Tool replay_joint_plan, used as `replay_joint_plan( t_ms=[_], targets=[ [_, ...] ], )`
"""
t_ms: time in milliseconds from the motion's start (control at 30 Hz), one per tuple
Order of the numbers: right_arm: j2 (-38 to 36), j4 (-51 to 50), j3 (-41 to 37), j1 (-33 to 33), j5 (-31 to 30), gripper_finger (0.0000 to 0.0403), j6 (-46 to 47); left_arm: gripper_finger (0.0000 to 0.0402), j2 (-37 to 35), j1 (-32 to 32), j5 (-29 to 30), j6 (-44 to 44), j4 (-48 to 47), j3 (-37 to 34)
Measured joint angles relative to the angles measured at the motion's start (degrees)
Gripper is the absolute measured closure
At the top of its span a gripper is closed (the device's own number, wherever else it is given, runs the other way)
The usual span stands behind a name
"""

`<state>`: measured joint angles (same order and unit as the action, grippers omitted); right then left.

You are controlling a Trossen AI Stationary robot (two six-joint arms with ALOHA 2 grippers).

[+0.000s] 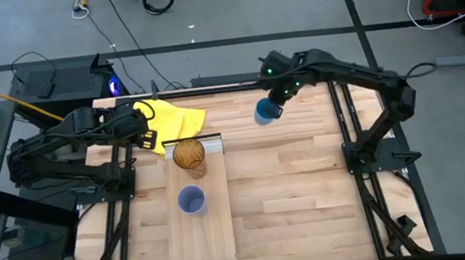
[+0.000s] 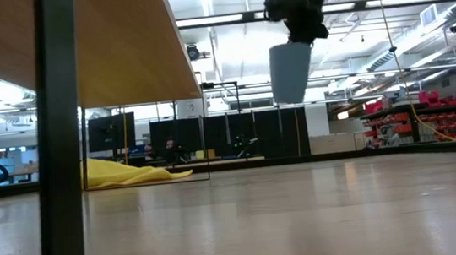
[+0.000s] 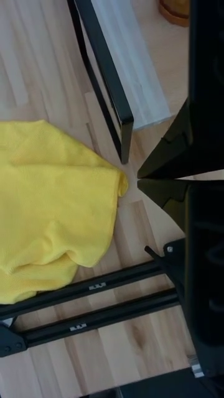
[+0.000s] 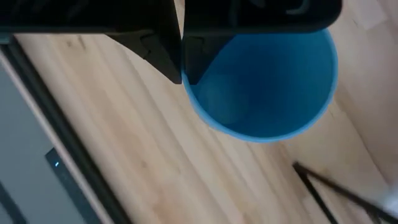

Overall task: Stack small to large cups/mugs on shelf
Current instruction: Put the blue cup on the shelf

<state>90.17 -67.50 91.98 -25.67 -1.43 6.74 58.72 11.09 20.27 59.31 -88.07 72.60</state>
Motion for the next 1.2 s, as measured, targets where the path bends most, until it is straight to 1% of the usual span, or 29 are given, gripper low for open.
replay_joint_plan(
  t_ms=[167, 267, 533, 667, 767, 933, 1067, 1200],
  targets=[
    [2.9, -0.6, 5.9, -1.1, -0.1, 0.04, -1.0, 0.0378, 0.0, 0.4, 0.5, 0.0, 0.2, 0.0],
    [6.1, -1.0, 10.6, -1.6, 0.0, 0.04, -1.5, 0.038, 0.0, 1.4, 0.7, 0.0, 0.2, 0.0],
    [16.0, -6.3, 21.7, -2.5, 0.2, 0.04, -6.0, 0.0391, 0.0, 4.5, 0.7, -2.1, 0.2, 0.0],
    [20.3, -6.7, 25.8, -2.5, 0.3, 0.04, -7.3, 0.0386, 0.0, 5.8, 0.7, -3.7, 0.3, 0.0],
    [23.4, -6.7, 29.0, -2.5, 1.6, 0.04, -8.6, 0.0379, 0.0, 6.5, 0.7, -4.3, 0.9, 0.0],
    [28.6, -6.3, 33.0, -2.7, 4.4, 0.04, -9.4, 0.0382, 0.1, 7.3, 0.7, -4.8, 2.4, 0.0],
    [32.1, -6.0, 35.4, -2.5, 5.2, 0.04, -10.0, 0.0389, 0.1, 7.5, 0.7, -6.0, 3.4, 0.0],
    [34.9, -6.1, 37.2, -2.5, 6.7, 0.04, -10.8, 0.0385, 0.2, 7.5, 0.7, -6.0, 4.0, 0.0]
  ],
)
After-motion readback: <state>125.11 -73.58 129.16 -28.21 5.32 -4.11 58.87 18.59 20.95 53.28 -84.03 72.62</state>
